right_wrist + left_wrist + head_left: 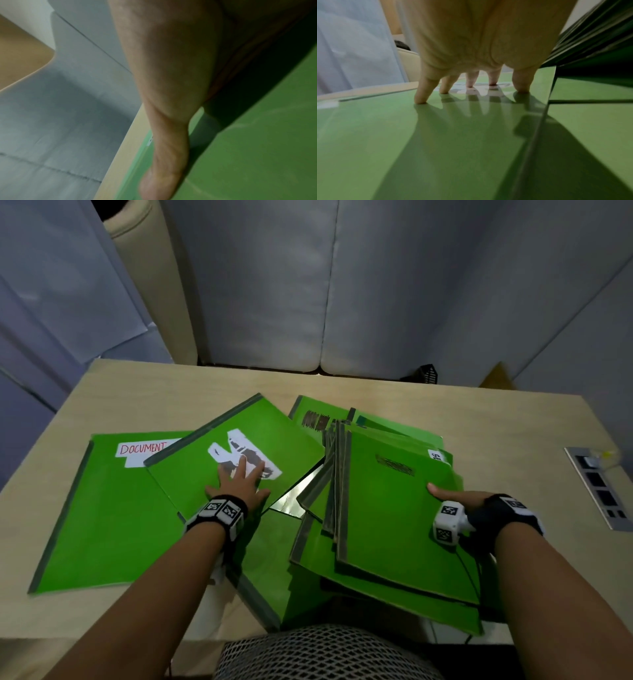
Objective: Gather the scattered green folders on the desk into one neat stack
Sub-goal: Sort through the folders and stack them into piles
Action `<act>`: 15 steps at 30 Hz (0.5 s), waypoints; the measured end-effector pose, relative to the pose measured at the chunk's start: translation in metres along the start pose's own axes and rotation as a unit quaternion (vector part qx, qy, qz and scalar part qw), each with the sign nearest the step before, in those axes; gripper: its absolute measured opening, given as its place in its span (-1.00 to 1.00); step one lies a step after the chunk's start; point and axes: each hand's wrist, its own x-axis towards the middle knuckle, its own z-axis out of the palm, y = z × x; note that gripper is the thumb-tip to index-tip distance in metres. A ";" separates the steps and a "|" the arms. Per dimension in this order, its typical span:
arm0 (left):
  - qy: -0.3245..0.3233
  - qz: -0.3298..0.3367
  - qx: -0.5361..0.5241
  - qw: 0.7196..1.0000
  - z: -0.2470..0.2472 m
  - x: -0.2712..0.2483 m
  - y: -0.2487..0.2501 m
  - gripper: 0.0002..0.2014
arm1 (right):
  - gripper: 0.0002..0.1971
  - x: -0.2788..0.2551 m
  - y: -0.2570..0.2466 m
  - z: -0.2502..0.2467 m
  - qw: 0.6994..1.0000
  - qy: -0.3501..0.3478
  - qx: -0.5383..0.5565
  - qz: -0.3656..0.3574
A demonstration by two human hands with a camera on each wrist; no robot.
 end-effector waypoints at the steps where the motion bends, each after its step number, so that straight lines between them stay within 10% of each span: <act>1: 0.002 -0.006 -0.008 1.000 -0.001 -0.001 0.003 -0.35 | -0.04 0.004 0.005 0.001 1.000 0.001 -0.004 0.000; 11: 0.027 0.069 0.106 0.992 0.002 -0.025 0.052 -0.42 | -0.10 0.000 0.013 -0.005 0.998 0.056 0.003 0.000; 15: 0.074 0.106 -0.040 0.991 -0.023 -0.013 0.044 -0.49 | -0.34 -0.021 0.008 0.001 0.995 0.084 0.000 -0.054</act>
